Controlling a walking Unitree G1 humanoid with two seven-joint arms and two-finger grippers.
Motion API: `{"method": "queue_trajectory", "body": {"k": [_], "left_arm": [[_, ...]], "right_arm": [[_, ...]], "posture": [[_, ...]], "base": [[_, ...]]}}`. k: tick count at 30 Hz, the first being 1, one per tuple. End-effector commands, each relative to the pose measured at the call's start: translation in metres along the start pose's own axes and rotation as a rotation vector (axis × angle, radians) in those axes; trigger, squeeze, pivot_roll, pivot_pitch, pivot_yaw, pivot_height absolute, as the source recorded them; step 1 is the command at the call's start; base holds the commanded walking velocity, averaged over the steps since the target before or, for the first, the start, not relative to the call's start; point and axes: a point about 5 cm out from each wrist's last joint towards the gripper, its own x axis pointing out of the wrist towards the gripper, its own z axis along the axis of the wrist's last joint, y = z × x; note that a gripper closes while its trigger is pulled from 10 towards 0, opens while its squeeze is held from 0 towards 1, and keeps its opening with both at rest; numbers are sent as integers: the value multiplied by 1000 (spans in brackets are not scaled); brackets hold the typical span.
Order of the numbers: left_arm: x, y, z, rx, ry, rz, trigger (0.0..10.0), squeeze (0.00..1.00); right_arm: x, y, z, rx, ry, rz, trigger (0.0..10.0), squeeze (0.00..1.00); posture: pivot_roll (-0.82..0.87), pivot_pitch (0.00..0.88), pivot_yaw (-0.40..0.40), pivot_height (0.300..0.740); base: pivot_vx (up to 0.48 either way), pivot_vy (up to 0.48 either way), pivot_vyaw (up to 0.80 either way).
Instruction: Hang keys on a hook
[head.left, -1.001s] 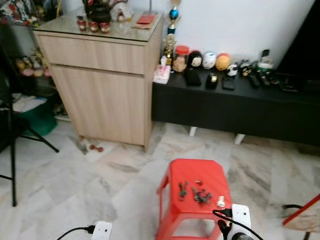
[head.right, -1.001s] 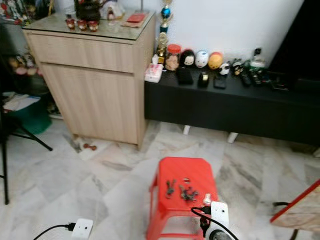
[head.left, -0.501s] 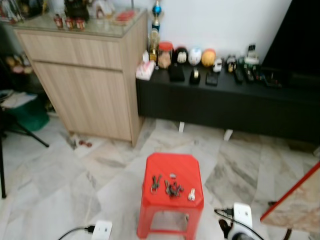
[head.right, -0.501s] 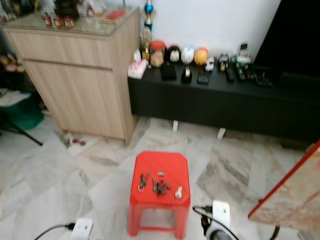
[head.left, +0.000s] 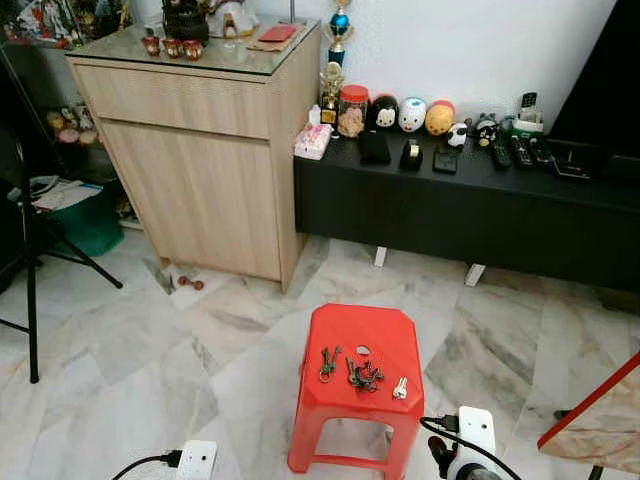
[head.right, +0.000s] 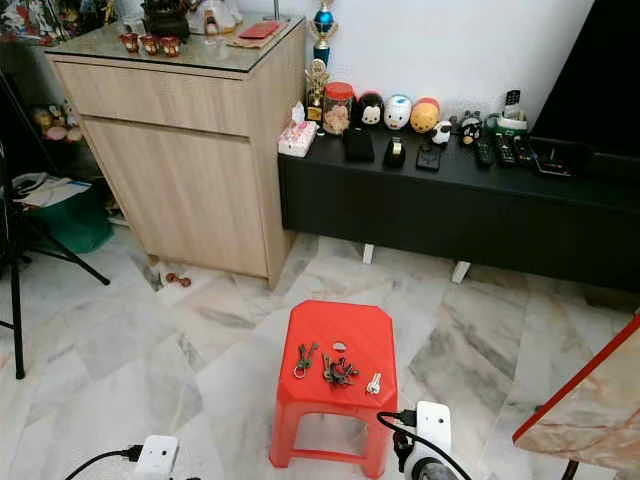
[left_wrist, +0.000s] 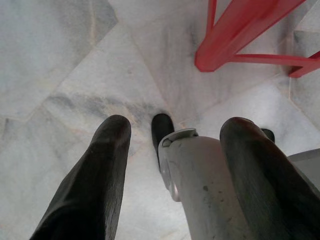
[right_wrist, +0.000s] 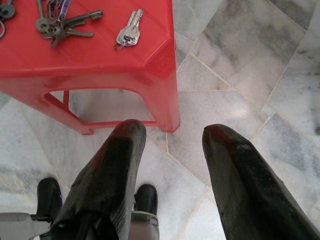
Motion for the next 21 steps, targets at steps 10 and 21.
{"method": "queue_trajectory", "body": {"k": [10, 21], "left_arm": [[0, -1, 2, -29, -14, -15, 10000, 0], [0, -1, 3, -25, -11, -17, 10000, 0]], "right_arm": [[1, -2, 4, -1, -9, -12, 10000, 0], [1, -2, 5, 11, -9, -11, 10000, 0]], "posture": [[43, 0, -78, 740], [44, 0, -77, 740]], "base": [[234, 0, 315], [351, 0, 0]]}}
